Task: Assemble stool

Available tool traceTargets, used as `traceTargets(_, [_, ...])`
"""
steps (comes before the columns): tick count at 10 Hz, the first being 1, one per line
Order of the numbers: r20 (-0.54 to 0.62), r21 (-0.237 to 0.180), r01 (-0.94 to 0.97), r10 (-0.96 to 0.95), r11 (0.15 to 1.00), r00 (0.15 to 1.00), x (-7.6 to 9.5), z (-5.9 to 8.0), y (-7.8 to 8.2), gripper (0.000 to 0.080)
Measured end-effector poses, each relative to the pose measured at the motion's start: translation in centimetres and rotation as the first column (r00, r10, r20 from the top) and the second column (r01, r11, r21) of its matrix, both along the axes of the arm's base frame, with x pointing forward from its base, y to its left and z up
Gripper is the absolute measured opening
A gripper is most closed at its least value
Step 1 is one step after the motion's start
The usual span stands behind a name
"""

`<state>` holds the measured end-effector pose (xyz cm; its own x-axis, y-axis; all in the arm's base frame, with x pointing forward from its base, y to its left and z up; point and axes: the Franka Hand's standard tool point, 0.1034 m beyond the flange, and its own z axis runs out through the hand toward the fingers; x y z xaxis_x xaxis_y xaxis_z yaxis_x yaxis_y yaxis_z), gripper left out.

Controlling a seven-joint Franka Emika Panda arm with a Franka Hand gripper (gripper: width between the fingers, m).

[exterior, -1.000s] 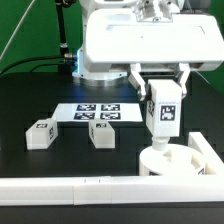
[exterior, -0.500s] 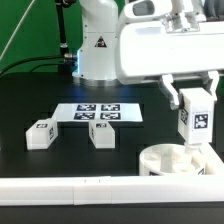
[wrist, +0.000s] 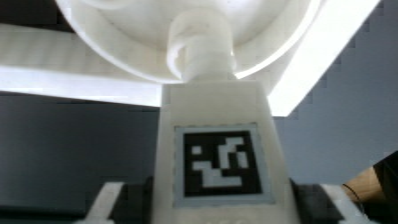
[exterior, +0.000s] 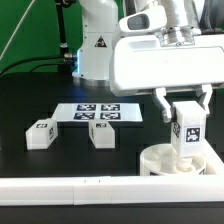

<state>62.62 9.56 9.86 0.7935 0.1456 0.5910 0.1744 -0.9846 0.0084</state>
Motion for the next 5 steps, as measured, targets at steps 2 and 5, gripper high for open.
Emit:
traceTargets(2, [-0.002,0.001,0.004,-0.004,1.000,1.000,0.24,-0.07,-0.20,0.0337])
traceTargets(5, [-0.002,0.003,0.005,-0.005,1.000,1.000,0.62,-0.50,-0.17,0.0337])
